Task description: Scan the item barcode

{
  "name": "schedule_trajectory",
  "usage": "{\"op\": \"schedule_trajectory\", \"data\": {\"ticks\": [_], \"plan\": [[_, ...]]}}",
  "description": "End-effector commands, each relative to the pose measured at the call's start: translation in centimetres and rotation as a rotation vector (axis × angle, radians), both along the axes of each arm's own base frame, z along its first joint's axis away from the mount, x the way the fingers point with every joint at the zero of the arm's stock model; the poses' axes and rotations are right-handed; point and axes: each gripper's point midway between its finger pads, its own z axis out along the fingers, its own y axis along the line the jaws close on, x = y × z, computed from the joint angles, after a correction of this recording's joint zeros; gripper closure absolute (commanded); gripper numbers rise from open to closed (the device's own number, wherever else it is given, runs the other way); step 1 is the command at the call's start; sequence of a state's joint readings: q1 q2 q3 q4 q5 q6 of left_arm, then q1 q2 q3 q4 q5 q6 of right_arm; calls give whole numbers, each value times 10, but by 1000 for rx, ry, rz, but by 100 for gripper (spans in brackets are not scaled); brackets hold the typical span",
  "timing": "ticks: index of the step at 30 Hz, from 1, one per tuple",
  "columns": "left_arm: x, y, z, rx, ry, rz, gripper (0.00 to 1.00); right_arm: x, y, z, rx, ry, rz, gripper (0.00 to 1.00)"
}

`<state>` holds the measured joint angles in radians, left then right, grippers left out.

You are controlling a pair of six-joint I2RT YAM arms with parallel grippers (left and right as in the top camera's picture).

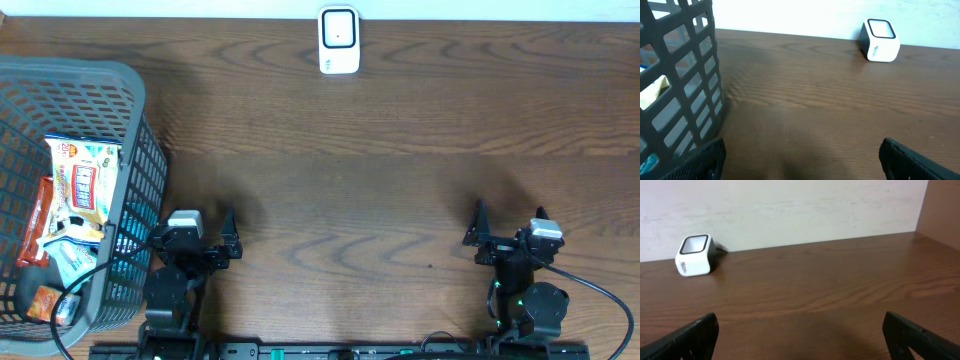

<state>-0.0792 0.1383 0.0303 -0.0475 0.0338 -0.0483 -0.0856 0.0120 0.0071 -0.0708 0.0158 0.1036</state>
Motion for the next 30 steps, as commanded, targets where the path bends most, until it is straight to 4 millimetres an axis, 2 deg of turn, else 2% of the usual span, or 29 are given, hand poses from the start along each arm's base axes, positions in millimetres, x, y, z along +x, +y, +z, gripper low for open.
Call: {"op": "schedule_trajectory", "data": {"ticks": [1, 23, 26, 30], "plan": [[-2, 5, -18, 22, 46, 24, 2, 0, 0, 0, 11, -1, -2, 1], [-2, 5, -16, 19, 41, 25, 2, 0, 0, 0, 11, -1, -2, 1], [-1, -3, -13, 1, 28, -21, 2, 0, 0, 0, 11, -1, -2, 1], [-1, -26, 1, -32, -27, -153, 2, 0, 0, 0, 11, -1, -2, 1]]}}
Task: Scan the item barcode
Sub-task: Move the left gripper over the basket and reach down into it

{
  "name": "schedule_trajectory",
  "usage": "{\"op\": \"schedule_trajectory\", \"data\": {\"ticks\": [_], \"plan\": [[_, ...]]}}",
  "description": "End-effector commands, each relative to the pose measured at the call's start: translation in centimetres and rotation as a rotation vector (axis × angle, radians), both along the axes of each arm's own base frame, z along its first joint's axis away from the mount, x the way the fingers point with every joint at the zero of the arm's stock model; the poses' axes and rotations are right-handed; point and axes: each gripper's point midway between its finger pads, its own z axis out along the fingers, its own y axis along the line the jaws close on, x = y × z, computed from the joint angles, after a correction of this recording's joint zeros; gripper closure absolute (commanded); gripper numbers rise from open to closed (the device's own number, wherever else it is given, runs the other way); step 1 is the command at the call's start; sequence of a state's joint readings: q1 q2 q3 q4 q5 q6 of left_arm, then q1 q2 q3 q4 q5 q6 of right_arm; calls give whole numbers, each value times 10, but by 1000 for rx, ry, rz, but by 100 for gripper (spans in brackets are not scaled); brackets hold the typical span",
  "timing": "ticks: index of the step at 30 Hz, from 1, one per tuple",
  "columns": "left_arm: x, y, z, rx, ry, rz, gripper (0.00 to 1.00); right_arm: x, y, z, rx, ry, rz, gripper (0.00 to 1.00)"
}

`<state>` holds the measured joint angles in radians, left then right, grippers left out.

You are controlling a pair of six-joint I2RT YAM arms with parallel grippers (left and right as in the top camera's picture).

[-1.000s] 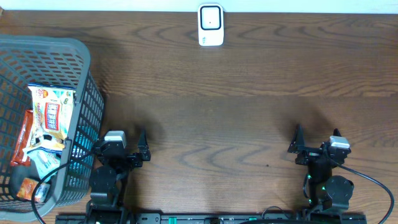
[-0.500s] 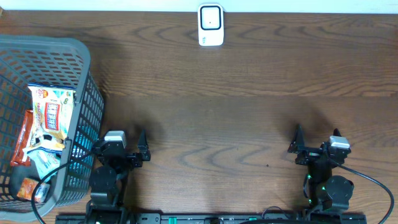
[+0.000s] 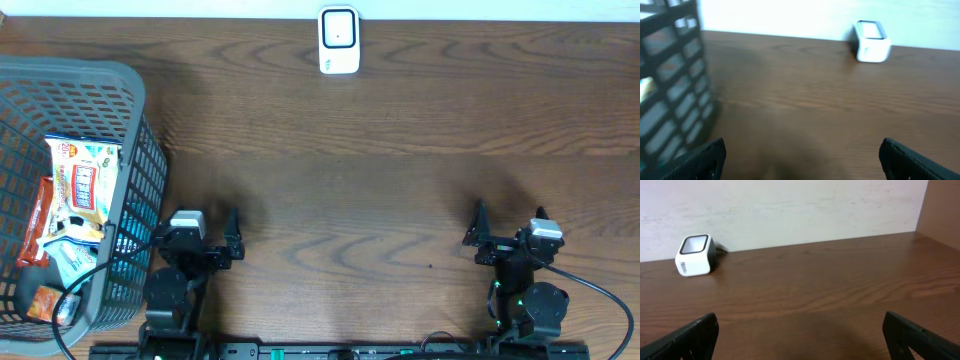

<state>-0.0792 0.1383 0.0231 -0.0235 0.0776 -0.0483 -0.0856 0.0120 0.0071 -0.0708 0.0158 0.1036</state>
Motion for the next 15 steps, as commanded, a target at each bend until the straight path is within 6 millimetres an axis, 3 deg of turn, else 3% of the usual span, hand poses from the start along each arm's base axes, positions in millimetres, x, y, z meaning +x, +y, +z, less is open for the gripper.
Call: {"op": "schedule_trajectory", "data": {"ticks": [1, 4, 7, 15], "plan": [[-2, -24, 3, -27, -30, -139, 2, 0, 0, 0, 12, -1, -2, 1], [-7, -50, 31, -52, -139, -300, 2, 0, 0, 0, 11, -1, -2, 1], [-14, -64, 47, -59, -194, -391, 2, 0, 0, 0, 11, -1, -2, 1], [-25, -77, 81, -74, -257, -482, 2, 0, 0, 0, 12, -1, -2, 1]]}}
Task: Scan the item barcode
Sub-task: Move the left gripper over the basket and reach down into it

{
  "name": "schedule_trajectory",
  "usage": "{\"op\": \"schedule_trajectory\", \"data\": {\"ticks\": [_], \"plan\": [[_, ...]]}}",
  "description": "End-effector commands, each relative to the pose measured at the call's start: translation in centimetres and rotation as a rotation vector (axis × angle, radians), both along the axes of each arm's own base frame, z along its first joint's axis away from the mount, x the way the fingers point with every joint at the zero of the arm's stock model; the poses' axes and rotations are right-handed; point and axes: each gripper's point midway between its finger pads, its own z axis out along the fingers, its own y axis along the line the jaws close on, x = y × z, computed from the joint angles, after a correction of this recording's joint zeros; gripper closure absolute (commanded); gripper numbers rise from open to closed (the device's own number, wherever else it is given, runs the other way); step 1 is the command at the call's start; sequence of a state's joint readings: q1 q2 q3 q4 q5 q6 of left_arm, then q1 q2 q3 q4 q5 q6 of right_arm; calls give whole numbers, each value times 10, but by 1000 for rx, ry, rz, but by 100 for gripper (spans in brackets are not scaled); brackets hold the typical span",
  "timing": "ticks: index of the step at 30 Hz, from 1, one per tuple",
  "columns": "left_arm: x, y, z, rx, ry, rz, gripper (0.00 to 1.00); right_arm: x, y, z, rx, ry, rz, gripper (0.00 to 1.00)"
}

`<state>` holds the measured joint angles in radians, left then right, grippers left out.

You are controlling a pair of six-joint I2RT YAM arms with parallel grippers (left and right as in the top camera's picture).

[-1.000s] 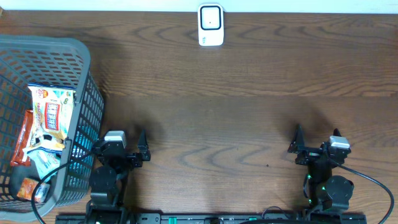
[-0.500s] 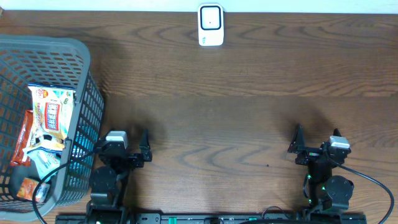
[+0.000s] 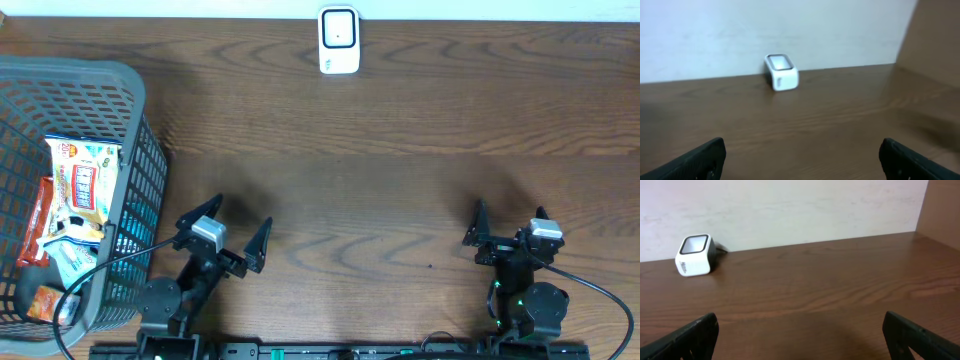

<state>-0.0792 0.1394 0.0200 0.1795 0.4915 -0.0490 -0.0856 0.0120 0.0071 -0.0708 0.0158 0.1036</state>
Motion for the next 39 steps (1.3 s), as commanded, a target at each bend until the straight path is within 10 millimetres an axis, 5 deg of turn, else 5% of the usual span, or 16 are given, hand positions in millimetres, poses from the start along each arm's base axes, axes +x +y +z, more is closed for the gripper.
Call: {"op": "schedule_trajectory", "data": {"ticks": [1, 14, 24, 29, 39], "plan": [[-10, -10, 38, -20, -69, -70, 2, 0, 0, 0, 12, -1, -2, 1], [-27, -9, 115, -37, -11, -72, 2, 0, 0, 0, 11, -1, -2, 1], [-3, 1, 156, -36, 292, 12, 2, 0, 0, 0, 12, -1, -2, 1], [6, 4, 194, 14, 396, 30, 2, 0, 0, 0, 12, -1, -2, 1], [19, 6, 205, -8, 414, 57, 2, 0, 0, 0, 12, -1, -2, 1]]}}
